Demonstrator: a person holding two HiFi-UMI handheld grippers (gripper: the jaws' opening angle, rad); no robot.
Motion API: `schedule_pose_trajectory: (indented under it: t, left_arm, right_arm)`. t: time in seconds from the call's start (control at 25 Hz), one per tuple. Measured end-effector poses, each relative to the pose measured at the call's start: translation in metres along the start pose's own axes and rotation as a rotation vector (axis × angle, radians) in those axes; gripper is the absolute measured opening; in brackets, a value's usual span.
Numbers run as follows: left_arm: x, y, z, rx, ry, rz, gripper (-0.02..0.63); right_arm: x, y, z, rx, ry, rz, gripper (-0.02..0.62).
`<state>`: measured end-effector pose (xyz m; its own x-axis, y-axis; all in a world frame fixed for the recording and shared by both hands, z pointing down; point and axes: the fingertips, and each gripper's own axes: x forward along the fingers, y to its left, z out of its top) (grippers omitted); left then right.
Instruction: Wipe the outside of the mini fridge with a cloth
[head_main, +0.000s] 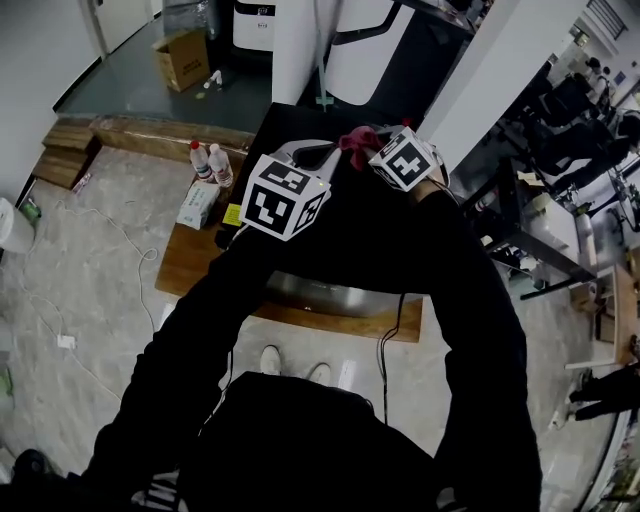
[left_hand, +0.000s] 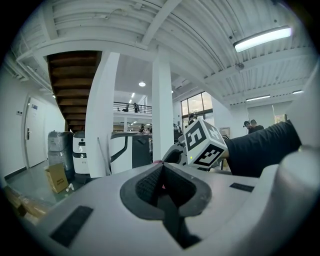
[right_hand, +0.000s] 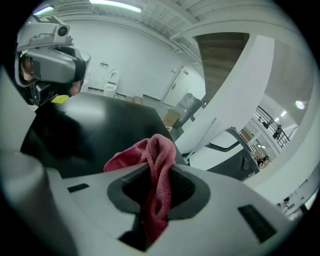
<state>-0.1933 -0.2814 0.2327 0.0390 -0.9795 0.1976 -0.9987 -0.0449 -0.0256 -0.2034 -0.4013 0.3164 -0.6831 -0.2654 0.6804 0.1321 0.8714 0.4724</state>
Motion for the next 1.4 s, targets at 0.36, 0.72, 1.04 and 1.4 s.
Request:
schedule_pose_trajectory:
  t: [0.36,0.72,1.04,1.4]
  left_arm:
    - [0.012,-0.063,0.011,0.032,0.004,-0.007,0.006]
    - [0.013,-0.105,0.018,0.037,-0.007,0.018,0.006]
    - [-0.014,-0.109,0.024,0.023,-0.022,0.095,0.006]
    - [-0.073,-0.065,0.045,0.034,-0.080,0.206,0.006]
  right_arm:
    - [-0.045,-0.029,-0.074,0.044,0.041,-0.057,0.084]
    - [-0.082,-0.048,-0.136,0.052,0.097,-0.103,0.084]
    - [-0.108,-0.051,-0.137,0.053,0.079,-0.123,0.086]
    - [-0.165,0.030,0.009,0.010,-0.193,0.037,0.087]
